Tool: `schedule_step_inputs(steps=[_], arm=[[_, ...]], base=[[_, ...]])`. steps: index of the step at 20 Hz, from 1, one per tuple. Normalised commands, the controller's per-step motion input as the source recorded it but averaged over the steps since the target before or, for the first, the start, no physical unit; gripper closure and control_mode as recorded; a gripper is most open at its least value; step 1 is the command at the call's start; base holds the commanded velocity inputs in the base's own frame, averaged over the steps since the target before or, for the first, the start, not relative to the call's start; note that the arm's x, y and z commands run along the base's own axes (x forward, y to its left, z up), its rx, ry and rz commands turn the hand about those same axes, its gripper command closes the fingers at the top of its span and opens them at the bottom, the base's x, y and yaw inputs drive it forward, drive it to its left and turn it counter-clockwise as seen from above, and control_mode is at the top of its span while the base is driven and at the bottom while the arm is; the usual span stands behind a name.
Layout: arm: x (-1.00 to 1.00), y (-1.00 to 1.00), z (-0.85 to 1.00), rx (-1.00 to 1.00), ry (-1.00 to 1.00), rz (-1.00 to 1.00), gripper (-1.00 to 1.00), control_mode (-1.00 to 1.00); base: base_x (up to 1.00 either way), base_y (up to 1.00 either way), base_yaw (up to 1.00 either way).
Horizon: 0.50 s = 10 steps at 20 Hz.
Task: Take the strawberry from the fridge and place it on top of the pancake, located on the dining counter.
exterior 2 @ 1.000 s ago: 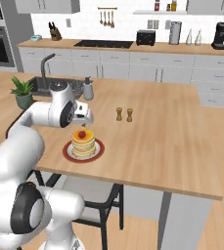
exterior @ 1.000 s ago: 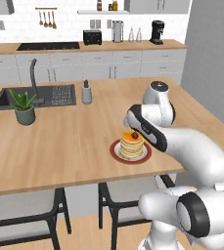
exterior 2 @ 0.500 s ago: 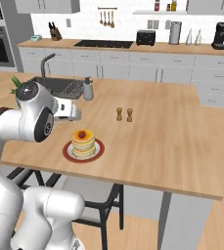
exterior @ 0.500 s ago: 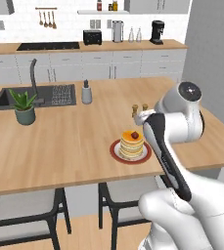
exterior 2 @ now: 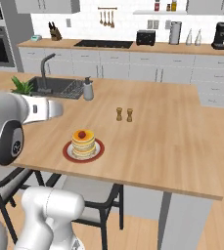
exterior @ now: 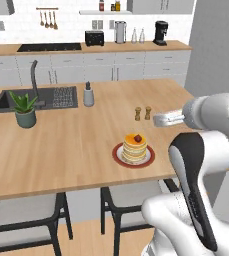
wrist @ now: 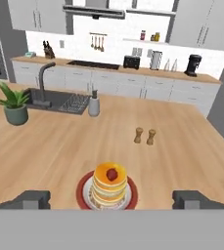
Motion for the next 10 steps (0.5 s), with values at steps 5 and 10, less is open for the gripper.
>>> schedule_step_inputs(steps=[5, 10], arm=[[-0.84, 0.00, 0.98, 0.00, -0.08, 0.00, -1.00, -1.00], [-0.63, 0.00, 0.12, 0.09, 0.01, 0.00, -1.00, -1.00]], base=[[0.00, 0.00, 0.00], [0.00, 0.00, 0.00]])
